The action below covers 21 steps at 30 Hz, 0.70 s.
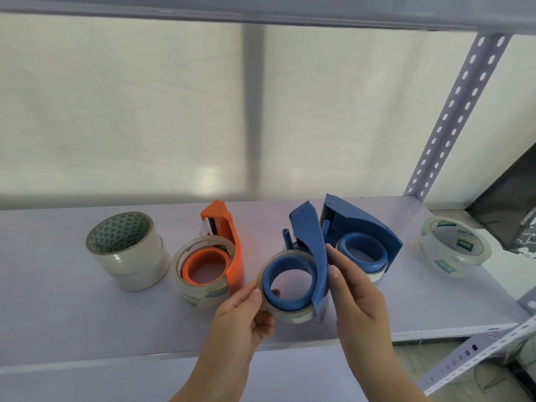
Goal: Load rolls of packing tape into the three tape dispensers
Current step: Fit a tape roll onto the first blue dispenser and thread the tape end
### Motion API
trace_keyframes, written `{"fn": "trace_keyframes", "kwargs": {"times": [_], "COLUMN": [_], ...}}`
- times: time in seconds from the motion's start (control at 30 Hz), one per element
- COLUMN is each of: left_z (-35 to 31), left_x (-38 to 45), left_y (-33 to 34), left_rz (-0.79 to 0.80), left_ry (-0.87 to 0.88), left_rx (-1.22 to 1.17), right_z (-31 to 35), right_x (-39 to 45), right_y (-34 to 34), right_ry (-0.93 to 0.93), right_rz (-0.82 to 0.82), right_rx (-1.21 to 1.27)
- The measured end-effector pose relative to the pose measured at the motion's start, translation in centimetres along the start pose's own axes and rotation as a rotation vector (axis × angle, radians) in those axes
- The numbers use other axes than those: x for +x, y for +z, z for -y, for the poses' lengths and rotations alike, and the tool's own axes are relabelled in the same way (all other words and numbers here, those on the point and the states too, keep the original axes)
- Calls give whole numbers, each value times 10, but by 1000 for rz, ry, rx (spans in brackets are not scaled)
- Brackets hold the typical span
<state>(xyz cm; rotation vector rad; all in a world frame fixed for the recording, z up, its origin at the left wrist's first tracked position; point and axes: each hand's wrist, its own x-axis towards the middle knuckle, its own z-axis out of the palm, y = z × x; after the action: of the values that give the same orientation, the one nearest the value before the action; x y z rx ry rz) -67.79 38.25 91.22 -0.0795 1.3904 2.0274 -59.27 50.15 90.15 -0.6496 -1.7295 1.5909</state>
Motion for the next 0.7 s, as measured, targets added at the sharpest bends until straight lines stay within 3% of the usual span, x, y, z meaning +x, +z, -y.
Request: {"fn": "trace_keyframes", "kwargs": {"times": [0.13,0.4,0.7], "left_z": [5,12,7], "left_x": [2,10,20], "left_y": [2,8,11], "left_rz": [-10,-14,-61], "left_ry": [48,108,195], "left_rx": [95,379,531], "right_z": [0,-10,-8], "right_x": [0,14,20], "right_y": [2,4,9], "right_ry": [-116,-17,37], "right_rz": [-93,-73,2], "right_rx": [-137,-159,-81]}}
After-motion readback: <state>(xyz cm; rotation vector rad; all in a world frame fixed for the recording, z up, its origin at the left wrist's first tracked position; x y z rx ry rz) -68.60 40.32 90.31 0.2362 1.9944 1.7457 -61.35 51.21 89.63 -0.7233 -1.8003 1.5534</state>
